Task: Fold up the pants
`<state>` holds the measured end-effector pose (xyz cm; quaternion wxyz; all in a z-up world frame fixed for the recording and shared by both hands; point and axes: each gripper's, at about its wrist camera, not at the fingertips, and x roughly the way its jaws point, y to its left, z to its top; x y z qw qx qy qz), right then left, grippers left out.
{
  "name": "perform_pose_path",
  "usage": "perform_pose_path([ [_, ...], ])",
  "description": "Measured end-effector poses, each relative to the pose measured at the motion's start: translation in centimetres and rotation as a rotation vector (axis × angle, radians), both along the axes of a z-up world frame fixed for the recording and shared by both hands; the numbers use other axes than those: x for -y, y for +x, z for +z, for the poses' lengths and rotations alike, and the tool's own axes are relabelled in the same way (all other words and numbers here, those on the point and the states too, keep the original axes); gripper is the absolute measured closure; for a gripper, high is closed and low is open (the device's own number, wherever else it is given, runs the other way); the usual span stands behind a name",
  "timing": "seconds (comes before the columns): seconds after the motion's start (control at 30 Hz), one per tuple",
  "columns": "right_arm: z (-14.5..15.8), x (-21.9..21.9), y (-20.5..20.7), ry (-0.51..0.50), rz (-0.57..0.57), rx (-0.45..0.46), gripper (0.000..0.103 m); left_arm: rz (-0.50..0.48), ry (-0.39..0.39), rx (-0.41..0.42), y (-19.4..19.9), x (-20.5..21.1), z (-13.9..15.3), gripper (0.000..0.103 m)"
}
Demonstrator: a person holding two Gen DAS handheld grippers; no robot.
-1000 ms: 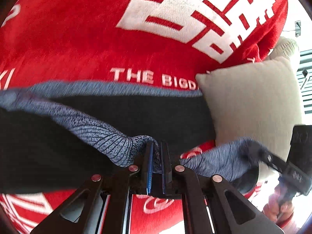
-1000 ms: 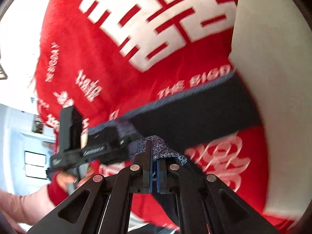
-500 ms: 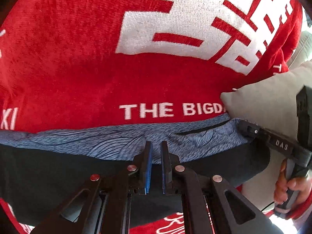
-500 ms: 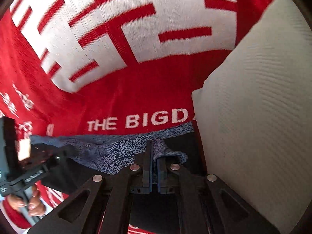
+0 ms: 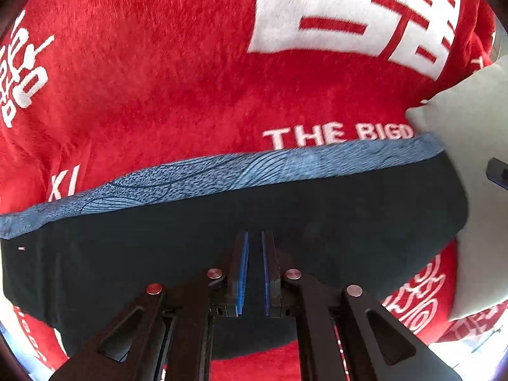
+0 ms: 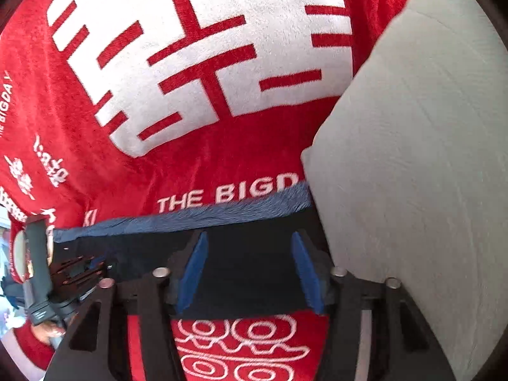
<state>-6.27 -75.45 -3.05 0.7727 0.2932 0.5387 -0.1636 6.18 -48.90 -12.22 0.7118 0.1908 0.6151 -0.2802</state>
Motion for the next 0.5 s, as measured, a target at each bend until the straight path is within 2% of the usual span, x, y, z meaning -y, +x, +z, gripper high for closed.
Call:
perform_pose_path([
  [0.13, -2.8, -0.7, 0.9, 0.024, 0.02, -0.051, 0.07, -0.001, 0.029, 0.035, 0.0, 0.5, -1.3, 0.094],
  [0.23, -5.2, -0.6, 2.0, -0.016, 0.032, -0.105, 0.07, 0.005, 0.055, 0.054, 0.1, 1.2, -2.6, 0.094],
  [0.37, -9.7, -0.2, 2.9, -0.068, 0.034, -0.25, 0.071, -0.035, 0.089, 0.129, -0.8, 2.2, -3.2, 0.094],
  [0.5, -9.9, -0.7, 3.0, -0.115, 0.036, -0.242, 0.07, -0.063, 0.105, 0.139, -1.3, 2.3, -3.0, 0.094],
])
